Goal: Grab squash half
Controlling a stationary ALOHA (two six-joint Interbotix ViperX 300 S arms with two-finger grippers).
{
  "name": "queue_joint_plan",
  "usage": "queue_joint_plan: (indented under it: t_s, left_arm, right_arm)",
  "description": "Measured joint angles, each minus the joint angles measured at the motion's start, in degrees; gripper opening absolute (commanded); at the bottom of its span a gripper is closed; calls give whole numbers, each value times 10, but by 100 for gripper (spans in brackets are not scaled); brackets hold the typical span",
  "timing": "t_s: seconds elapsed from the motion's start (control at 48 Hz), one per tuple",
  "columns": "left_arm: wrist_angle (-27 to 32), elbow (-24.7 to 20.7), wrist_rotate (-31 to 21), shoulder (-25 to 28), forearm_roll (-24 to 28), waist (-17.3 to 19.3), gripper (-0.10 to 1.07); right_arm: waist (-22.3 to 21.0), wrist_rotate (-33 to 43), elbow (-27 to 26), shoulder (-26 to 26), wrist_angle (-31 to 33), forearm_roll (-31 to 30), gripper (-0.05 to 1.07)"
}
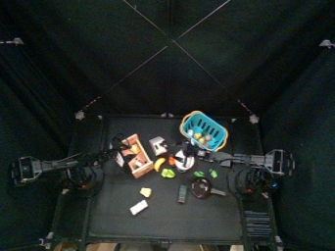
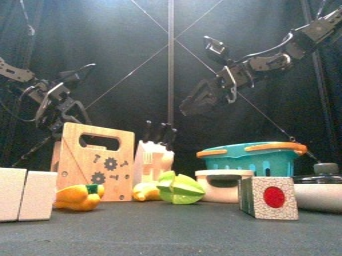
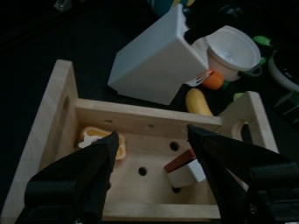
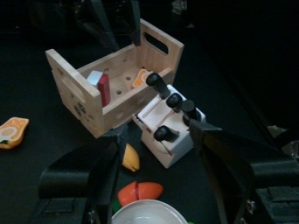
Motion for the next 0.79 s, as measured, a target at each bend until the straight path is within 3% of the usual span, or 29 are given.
queue_joint_plan:
  t_s: [0.229, 0.312, 0.396, 0.562, 0.792]
  left_arm:
    - [146, -62, 3, 11, 120, 11, 96]
    - [172, -77, -1, 15, 151, 11, 96]
    - [180, -87, -15, 18, 142, 11, 96]
    - [181, -91, -14, 24, 69, 4, 95]
    - [186, -91, 36, 27, 127, -24, 95]
  right_arm:
    - [-1, 1, 0, 0, 10, 6, 91]
    - [-1, 1, 0, 0, 18, 11, 91]
    - [-1, 2, 0, 0, 22, 20, 91]
    - [-1, 4, -1, 1, 26, 29, 91]
    - [-1, 4, -1, 1, 35, 30, 91]
